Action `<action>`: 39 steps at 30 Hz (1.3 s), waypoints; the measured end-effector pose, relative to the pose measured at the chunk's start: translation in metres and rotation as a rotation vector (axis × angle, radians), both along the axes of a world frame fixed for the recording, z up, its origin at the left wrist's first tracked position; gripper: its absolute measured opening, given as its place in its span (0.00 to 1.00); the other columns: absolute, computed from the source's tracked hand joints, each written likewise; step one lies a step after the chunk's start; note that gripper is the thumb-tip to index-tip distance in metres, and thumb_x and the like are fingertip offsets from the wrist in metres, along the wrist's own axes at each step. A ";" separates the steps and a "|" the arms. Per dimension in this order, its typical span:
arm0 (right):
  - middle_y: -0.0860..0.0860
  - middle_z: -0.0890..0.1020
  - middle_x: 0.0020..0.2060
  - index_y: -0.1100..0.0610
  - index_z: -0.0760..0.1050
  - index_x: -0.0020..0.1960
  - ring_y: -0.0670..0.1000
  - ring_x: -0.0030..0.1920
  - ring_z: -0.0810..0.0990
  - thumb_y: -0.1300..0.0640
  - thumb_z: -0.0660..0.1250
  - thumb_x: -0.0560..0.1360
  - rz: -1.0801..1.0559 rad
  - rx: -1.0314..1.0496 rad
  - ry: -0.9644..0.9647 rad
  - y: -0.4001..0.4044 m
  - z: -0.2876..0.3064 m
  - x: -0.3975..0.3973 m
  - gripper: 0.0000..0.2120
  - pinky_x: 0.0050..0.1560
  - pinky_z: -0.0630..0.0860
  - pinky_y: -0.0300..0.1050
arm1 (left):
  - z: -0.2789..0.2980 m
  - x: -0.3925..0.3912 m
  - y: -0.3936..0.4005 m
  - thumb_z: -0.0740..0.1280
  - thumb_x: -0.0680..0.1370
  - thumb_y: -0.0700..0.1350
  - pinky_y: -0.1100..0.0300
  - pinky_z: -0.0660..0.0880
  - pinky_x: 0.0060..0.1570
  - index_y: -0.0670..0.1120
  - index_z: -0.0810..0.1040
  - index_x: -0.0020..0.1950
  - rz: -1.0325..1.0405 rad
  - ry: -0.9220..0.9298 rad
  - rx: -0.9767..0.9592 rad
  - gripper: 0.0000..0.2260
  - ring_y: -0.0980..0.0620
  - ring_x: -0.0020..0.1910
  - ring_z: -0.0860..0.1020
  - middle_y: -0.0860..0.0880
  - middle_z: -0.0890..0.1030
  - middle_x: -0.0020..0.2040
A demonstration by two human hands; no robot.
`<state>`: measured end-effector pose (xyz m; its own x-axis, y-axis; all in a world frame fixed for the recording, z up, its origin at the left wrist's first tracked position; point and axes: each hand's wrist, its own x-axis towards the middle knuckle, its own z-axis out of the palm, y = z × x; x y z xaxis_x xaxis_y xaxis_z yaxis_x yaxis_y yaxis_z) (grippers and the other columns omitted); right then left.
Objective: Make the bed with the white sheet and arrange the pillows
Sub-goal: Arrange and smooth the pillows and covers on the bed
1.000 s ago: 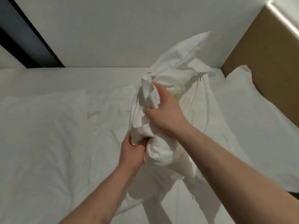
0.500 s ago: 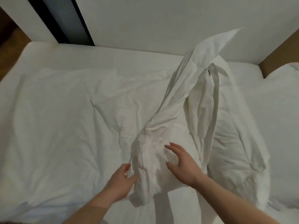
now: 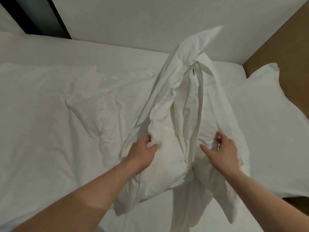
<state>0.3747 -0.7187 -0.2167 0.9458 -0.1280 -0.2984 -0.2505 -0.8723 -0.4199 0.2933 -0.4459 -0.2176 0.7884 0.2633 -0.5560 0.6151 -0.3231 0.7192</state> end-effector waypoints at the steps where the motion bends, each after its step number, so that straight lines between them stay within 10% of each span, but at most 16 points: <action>1: 0.57 0.74 0.65 0.55 0.68 0.74 0.61 0.67 0.72 0.42 0.79 0.68 -0.053 0.006 -0.027 0.003 -0.002 0.008 0.41 0.71 0.69 0.57 | 0.008 0.000 -0.008 0.66 0.77 0.49 0.54 0.79 0.50 0.53 0.81 0.52 0.015 -0.052 -0.085 0.06 0.51 0.48 0.83 0.54 0.85 0.46; 6: 0.50 0.72 0.65 0.49 0.73 0.69 0.54 0.64 0.73 0.47 0.76 0.72 0.139 -0.028 -0.280 -0.005 0.014 0.013 0.28 0.66 0.74 0.54 | 0.030 -0.011 0.017 0.67 0.76 0.42 0.56 0.74 0.45 0.46 0.84 0.45 0.445 -0.146 -0.253 0.06 0.51 0.43 0.81 0.50 0.86 0.42; 9: 0.43 0.71 0.64 0.47 0.70 0.73 0.47 0.62 0.75 0.45 0.77 0.71 0.196 0.136 -0.120 0.001 0.013 -0.007 0.33 0.64 0.75 0.48 | 0.037 -0.019 0.046 0.65 0.75 0.36 0.57 0.71 0.41 0.44 0.81 0.42 0.738 -0.124 -0.249 0.06 0.49 0.40 0.76 0.47 0.81 0.39; 15: 0.48 0.81 0.58 0.53 0.70 0.70 0.54 0.59 0.81 0.47 0.76 0.71 -0.040 0.247 0.113 0.048 -0.013 0.024 0.32 0.61 0.77 0.52 | 0.031 -0.045 0.058 0.64 0.75 0.35 0.56 0.68 0.37 0.42 0.78 0.41 0.754 -0.042 -0.250 0.05 0.48 0.37 0.75 0.45 0.78 0.37; 21: 0.50 0.76 0.32 0.58 0.75 0.39 0.48 0.35 0.73 0.62 0.62 0.77 0.317 0.601 -0.142 0.169 0.039 -0.002 0.08 0.39 0.69 0.48 | 0.009 -0.068 0.078 0.65 0.72 0.37 0.53 0.74 0.44 0.43 0.81 0.45 0.941 -0.011 -0.291 0.06 0.45 0.41 0.78 0.43 0.81 0.43; 25: 0.49 0.74 0.32 0.60 0.73 0.41 0.46 0.33 0.71 0.63 0.60 0.77 0.586 0.733 0.034 0.205 0.060 -0.045 0.07 0.37 0.70 0.49 | -0.010 -0.091 0.105 0.65 0.71 0.38 0.51 0.73 0.48 0.40 0.81 0.46 1.106 0.033 -0.221 0.07 0.44 0.43 0.77 0.42 0.80 0.45; 29: 0.52 0.76 0.67 0.47 0.66 0.79 0.55 0.63 0.78 0.55 0.63 0.79 0.922 0.265 0.471 0.188 0.012 -0.069 0.29 0.66 0.74 0.47 | -0.040 -0.128 0.122 0.70 0.76 0.46 0.53 0.77 0.46 0.42 0.82 0.51 0.631 0.255 -0.069 0.09 0.47 0.44 0.81 0.43 0.84 0.50; 32: 0.48 0.73 0.70 0.47 0.68 0.78 0.49 0.63 0.78 0.53 0.67 0.76 0.787 0.245 0.448 0.159 -0.019 -0.080 0.31 0.70 0.70 0.44 | -0.057 -0.143 0.131 0.73 0.73 0.57 0.50 0.79 0.57 0.47 0.78 0.65 0.346 0.373 -0.025 0.24 0.49 0.51 0.82 0.49 0.83 0.56; 35: 0.46 0.76 0.63 0.49 0.76 0.70 0.39 0.47 0.78 0.59 0.70 0.73 0.424 0.297 0.213 0.121 -0.039 -0.078 0.25 0.62 0.74 0.42 | -0.052 -0.137 0.118 0.73 0.69 0.60 0.46 0.73 0.65 0.47 0.70 0.71 0.197 0.227 0.426 0.34 0.43 0.64 0.75 0.45 0.72 0.69; 39: 0.55 0.73 0.65 0.55 0.72 0.72 0.55 0.55 0.79 0.61 0.74 0.73 0.220 0.169 -0.002 0.071 -0.045 -0.065 0.29 0.63 0.75 0.52 | -0.025 -0.107 0.056 0.71 0.70 0.63 0.51 0.72 0.63 0.53 0.69 0.70 -0.065 -0.105 0.493 0.32 0.51 0.63 0.73 0.55 0.72 0.66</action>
